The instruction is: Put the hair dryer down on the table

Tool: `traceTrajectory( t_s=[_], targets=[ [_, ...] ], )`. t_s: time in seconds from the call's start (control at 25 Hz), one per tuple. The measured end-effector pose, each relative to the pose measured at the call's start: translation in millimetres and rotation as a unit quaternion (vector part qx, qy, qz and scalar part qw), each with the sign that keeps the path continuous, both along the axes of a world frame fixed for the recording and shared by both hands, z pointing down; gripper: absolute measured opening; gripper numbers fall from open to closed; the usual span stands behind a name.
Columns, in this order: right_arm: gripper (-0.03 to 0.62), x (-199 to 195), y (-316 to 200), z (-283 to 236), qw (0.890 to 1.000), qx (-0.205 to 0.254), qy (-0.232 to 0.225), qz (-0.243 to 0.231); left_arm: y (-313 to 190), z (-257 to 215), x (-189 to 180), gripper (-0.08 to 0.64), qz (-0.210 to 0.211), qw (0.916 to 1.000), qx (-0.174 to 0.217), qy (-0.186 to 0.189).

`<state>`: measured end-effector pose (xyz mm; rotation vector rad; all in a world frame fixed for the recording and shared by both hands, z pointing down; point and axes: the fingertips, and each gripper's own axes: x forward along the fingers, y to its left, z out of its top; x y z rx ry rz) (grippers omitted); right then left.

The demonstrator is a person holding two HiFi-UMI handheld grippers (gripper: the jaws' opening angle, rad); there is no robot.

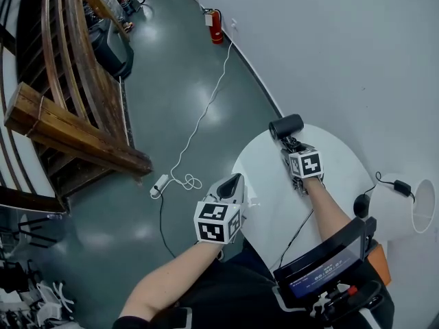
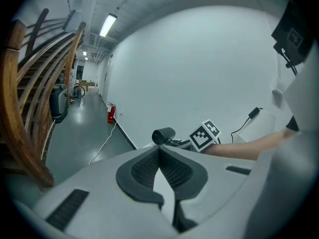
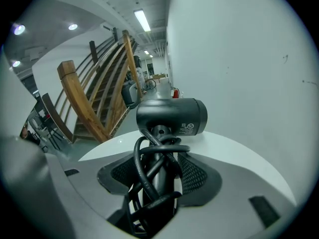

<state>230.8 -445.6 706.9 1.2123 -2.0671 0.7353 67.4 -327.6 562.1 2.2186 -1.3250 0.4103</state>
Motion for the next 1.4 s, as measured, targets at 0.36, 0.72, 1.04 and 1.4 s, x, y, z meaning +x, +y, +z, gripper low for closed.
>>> traceTrajectory(
  t_s=[0.36,0.72,1.04,1.4],
  targets=[
    [0.245,-3.2,-6.4,19.0,1.0,-0.012,0.006,-0.004,-2.2,7.6,2.2,0.006,0.0,0.9999,-0.012,-0.003],
    [0.245,-5.0,-9.0,23.6,0.999,-0.008,0.038,0.0,-2.7,9.2,-2.0,0.006,-0.016,0.9995,-0.027,0.003],
    [0.248,-9.1,-10.2,27.6,0.999,-0.008,0.046,-0.008,-0.2,8.4,-1.2,0.005,-0.01,0.9997,-0.024,0.003],
    [0.249,-9.3,-9.3,33.9,0.998,-0.017,0.048,-0.02,4.8,9.6,0.3,0.006,-0.01,0.9997,-0.023,-0.004]
  ],
)
